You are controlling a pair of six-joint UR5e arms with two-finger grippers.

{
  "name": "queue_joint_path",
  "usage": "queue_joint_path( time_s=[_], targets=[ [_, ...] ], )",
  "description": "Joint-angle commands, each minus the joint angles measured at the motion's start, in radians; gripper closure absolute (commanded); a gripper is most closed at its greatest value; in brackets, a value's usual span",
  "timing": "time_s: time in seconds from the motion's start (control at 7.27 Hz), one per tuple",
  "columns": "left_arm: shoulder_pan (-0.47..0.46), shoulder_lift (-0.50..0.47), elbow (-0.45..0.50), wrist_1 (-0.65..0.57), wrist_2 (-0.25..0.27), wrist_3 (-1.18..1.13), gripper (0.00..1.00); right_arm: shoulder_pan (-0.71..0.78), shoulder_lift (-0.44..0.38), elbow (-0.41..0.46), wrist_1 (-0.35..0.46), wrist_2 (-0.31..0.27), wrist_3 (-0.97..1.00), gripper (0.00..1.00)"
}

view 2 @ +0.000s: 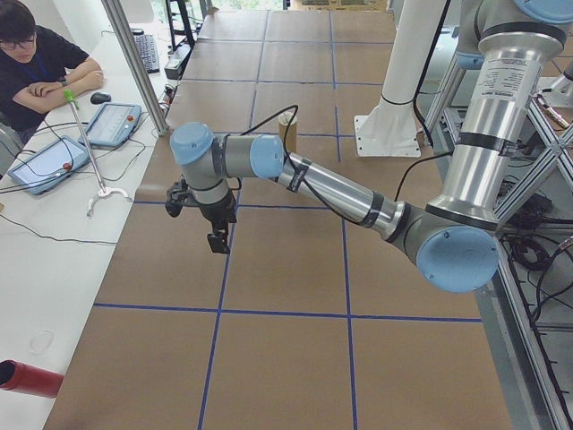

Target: Collect badminton balls into bucket

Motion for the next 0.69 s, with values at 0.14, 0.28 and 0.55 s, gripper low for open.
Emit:
queue_joint_path(
  time_s=[0.14, 0.28, 0.55],
  targets=[
    [-0.002, 0.103, 0.050, -0.096, -0.012, 0.008, 0.00, 0.000, 0.000, 0.000, 0.000, -0.001, 0.000, 0.00],
    [-0.002, 0.149, 0.056, -0.186, -0.012, 0.010, 0.00, 0.000, -0.002, 0.000, 0.000, -0.001, 0.000, 0.00],
    [-0.002, 0.206, 0.059, -0.309, -0.012, 0.007, 0.00, 0.000, 0.000, 0.000, 0.000, 0.001, 0.000, 0.00]
  ],
)
